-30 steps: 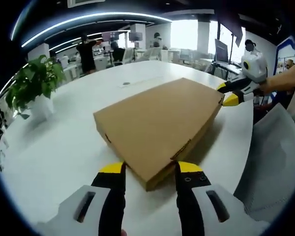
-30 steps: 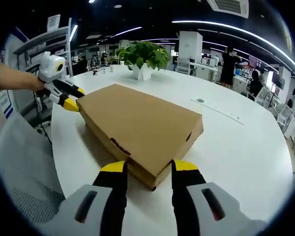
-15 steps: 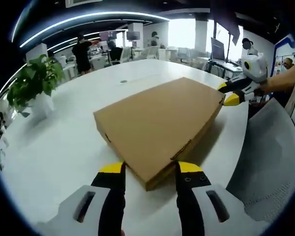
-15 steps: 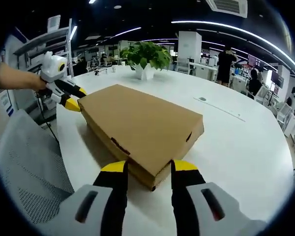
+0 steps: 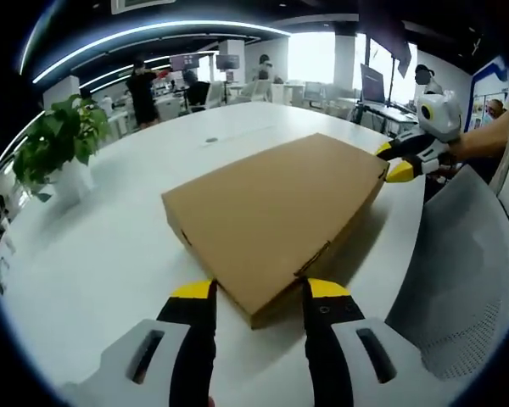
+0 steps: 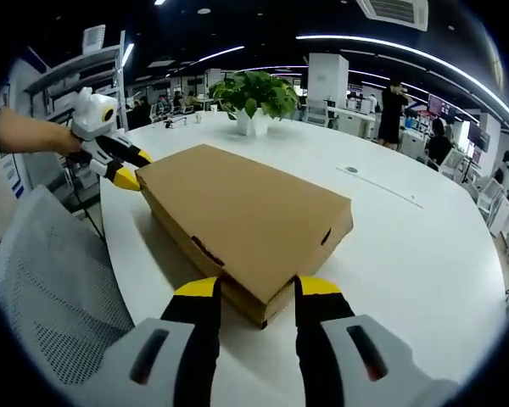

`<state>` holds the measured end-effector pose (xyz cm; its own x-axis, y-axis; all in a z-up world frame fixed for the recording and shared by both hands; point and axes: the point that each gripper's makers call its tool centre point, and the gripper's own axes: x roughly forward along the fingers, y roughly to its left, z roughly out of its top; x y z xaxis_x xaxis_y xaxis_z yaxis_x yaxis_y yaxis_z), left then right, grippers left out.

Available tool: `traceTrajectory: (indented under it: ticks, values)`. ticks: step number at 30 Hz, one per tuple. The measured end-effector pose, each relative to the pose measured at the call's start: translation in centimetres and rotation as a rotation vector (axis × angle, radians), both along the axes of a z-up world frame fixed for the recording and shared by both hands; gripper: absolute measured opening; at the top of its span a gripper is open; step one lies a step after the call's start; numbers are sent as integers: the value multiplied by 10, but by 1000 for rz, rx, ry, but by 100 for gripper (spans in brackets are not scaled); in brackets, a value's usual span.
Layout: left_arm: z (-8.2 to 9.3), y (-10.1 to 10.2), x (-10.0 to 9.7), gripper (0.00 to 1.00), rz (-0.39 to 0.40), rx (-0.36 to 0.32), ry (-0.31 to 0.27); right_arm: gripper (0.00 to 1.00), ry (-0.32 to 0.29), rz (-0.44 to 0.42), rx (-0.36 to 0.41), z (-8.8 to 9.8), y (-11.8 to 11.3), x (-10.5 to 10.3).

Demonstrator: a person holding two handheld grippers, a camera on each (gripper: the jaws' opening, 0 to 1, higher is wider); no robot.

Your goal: Operate the shoe box by opening the lid, removing the specified soft item, and placing it in the target area until the item is outside and the box remains undamaged.

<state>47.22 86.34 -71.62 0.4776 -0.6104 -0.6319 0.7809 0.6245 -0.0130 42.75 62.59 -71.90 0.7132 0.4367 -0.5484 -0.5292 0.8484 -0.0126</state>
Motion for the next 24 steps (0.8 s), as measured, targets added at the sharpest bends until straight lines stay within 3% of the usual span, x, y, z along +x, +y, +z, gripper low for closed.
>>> traceTrajectory:
  ticks: [11, 18, 24]
  values:
    - [1, -1, 1, 41, 9, 30, 23, 32, -3, -6, 7, 2, 0, 1]
    - [7, -6, -5, 52, -7, 20, 44, 37, -3, -4, 39, 11, 2, -1]
    - [17, -6, -6, 55, 3, -13, 43, 37, -20, 6, 35, 20, 2, 0]
